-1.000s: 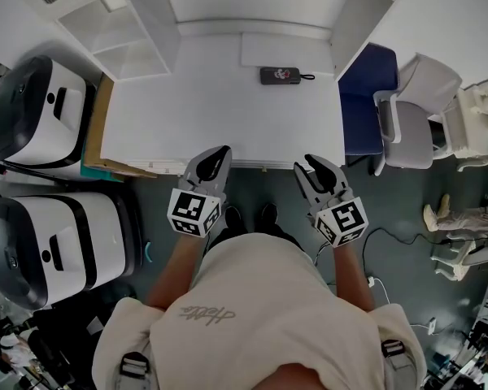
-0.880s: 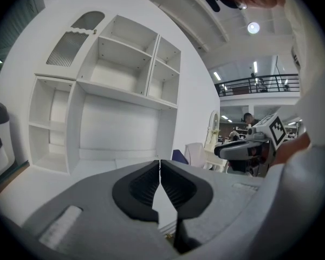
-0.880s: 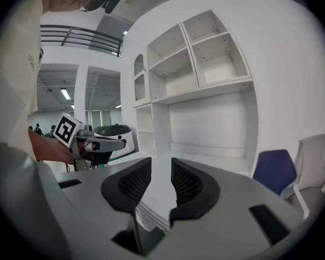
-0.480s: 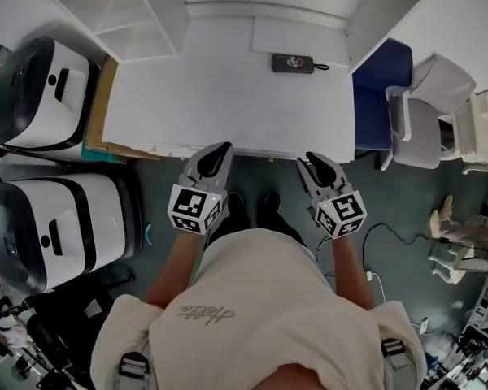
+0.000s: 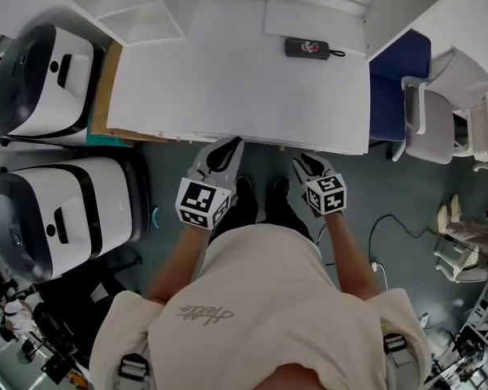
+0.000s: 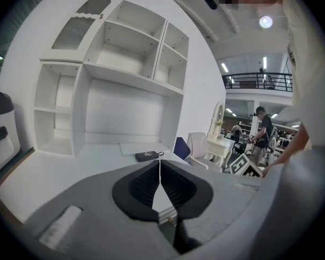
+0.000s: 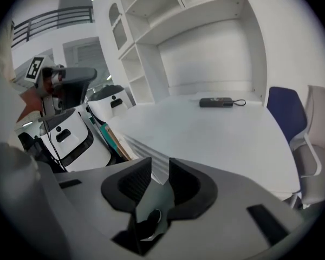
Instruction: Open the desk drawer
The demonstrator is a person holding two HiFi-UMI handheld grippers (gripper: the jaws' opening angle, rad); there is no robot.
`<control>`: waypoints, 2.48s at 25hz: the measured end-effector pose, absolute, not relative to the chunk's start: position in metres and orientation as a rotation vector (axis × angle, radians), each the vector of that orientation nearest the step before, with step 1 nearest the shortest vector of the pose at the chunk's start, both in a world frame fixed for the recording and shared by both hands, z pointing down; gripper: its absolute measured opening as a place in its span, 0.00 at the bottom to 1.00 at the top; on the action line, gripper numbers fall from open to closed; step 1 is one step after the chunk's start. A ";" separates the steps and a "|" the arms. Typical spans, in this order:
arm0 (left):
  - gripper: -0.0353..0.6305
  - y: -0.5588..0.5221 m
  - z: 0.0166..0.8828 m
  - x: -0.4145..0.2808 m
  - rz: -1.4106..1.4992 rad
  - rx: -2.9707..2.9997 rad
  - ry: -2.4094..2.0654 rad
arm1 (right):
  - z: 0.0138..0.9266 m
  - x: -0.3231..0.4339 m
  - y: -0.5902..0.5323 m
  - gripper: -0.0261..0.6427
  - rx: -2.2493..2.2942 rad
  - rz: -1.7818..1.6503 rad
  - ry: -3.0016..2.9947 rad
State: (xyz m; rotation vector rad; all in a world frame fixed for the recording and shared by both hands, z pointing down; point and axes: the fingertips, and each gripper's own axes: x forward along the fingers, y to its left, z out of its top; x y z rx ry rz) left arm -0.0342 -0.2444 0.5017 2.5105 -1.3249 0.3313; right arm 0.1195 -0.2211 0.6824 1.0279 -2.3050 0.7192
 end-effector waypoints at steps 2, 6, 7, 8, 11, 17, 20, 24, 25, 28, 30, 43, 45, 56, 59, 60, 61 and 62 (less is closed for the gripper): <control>0.08 -0.246 0.504 -0.036 0.342 2.509 -1.315 | 0.705 0.116 -0.220 0.19 0.998 0.757 -2.267; 0.08 -0.252 0.509 -0.042 0.359 2.502 -1.320 | 0.744 0.109 -0.222 0.19 0.949 0.824 -2.199; 0.08 -0.252 0.510 -0.044 0.363 2.499 -1.325 | 0.752 0.107 -0.222 0.19 0.938 0.836 -2.181; 0.08 -0.252 0.510 -0.045 0.364 2.494 -1.329 | 0.760 0.106 -0.222 0.19 0.929 0.851 -2.164; 0.08 -0.251 0.514 -0.050 0.366 2.471 -1.335 | 0.781 0.106 -0.224 0.19 0.927 0.923 -2.111; 0.08 -0.254 0.528 -0.067 0.411 2.414 -1.351 | 0.823 0.107 -0.237 0.19 0.986 1.031 -2.028; 0.08 -0.257 0.538 -0.073 0.435 2.392 -1.353 | 0.836 0.105 -0.243 0.19 1.002 1.065 -2.015; 0.08 -0.261 0.544 -0.077 0.454 2.372 -1.348 | 0.846 0.094 -0.247 0.19 1.006 1.135 -2.004; 0.08 -0.262 0.545 -0.077 0.453 2.368 -1.347 | 0.849 0.093 -0.248 0.19 1.006 1.143 -1.996; 0.08 -0.266 0.547 -0.077 0.454 2.366 -1.340 | 0.856 0.090 -0.253 0.19 1.013 1.161 -1.973; 0.08 -0.266 0.548 -0.079 0.457 2.361 -1.339 | 0.859 0.087 -0.254 0.19 1.023 1.169 -1.960; 0.08 -0.278 0.549 -0.092 0.456 2.355 -1.345 | 0.876 0.079 -0.266 0.18 1.082 1.213 -1.780; 0.08 -0.278 0.546 -0.094 0.451 2.360 -1.342 | 0.876 0.078 -0.265 0.17 1.090 1.233 -1.761; 0.08 -0.276 0.528 -0.112 0.440 2.430 -1.324 | 0.875 0.078 -0.245 0.17 1.089 1.281 -1.706; 0.08 -0.274 0.530 -0.119 0.440 2.442 -1.307 | 0.876 0.078 -0.231 0.17 1.094 1.277 -1.695; 0.08 -0.272 0.530 -0.120 0.439 2.447 -1.299 | 0.876 0.078 -0.225 0.17 1.098 1.274 -1.687; 0.08 -0.271 0.530 -0.121 0.438 2.453 -1.290 | 0.876 0.078 -0.219 0.17 1.104 1.272 -1.679; 0.08 -0.270 0.531 -0.122 0.439 2.459 -1.281 | 0.876 0.078 -0.213 0.17 1.112 1.276 -1.672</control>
